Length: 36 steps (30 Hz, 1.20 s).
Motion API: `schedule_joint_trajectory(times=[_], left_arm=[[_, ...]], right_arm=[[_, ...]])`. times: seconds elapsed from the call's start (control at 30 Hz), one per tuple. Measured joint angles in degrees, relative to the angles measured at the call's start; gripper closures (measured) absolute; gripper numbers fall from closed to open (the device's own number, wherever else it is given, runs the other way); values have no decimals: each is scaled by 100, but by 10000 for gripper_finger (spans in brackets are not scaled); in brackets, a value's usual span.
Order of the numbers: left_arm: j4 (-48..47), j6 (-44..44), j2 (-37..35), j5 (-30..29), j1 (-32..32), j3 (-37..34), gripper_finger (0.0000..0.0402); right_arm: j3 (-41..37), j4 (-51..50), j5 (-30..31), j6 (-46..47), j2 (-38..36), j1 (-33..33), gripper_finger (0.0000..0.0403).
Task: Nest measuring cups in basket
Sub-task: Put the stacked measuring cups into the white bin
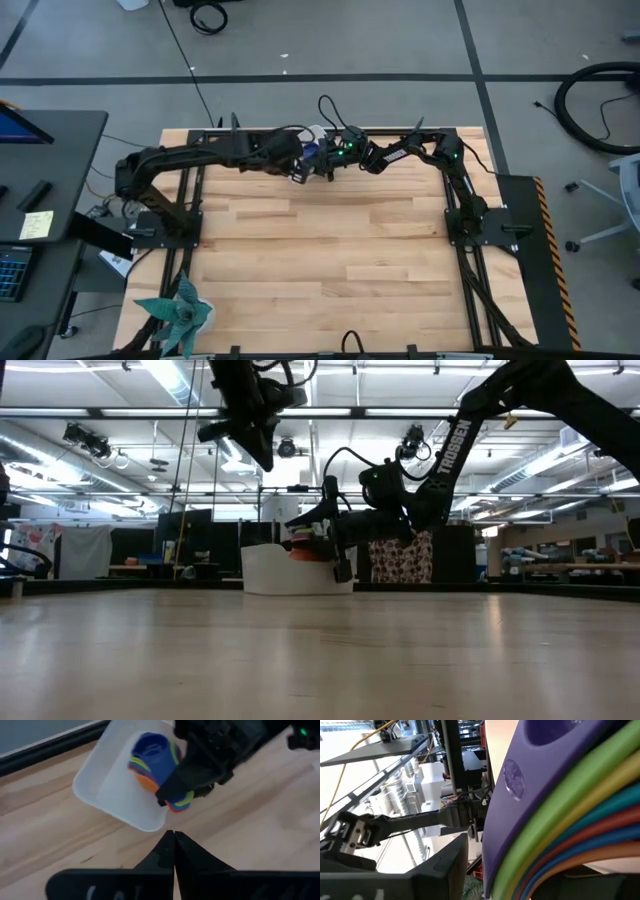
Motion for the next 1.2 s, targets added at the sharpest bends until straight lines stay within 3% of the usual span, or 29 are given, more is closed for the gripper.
schedule_joint_trajectory(times=[0.27,0.4,0.7,0.77,0.87,1.1,1.2], left_arm=[[188,1097,18,57,459,-2,366],[393,1247,81,226,726,-2,341],[1018,1474,758,2046,1203,-2,286],[1062,1605,865,2211,1179,-2,283],[1097,2089,1000,2013,1122,-3,283],[1144,2378,1040,690,1179,-4,284],[1162,2375,1044,665,1343,-4,284]], right_arm=[[1,2,-35,-2,0,0,231],[1,7,-35,-2,0,0,231],[1,9,-38,-1,0,0,231],[1,10,-42,-2,0,0,231],[1,11,-42,-2,0,0,231],[1,11,-59,-18,0,0,231],[1,11,-59,-18,0,0,231]])
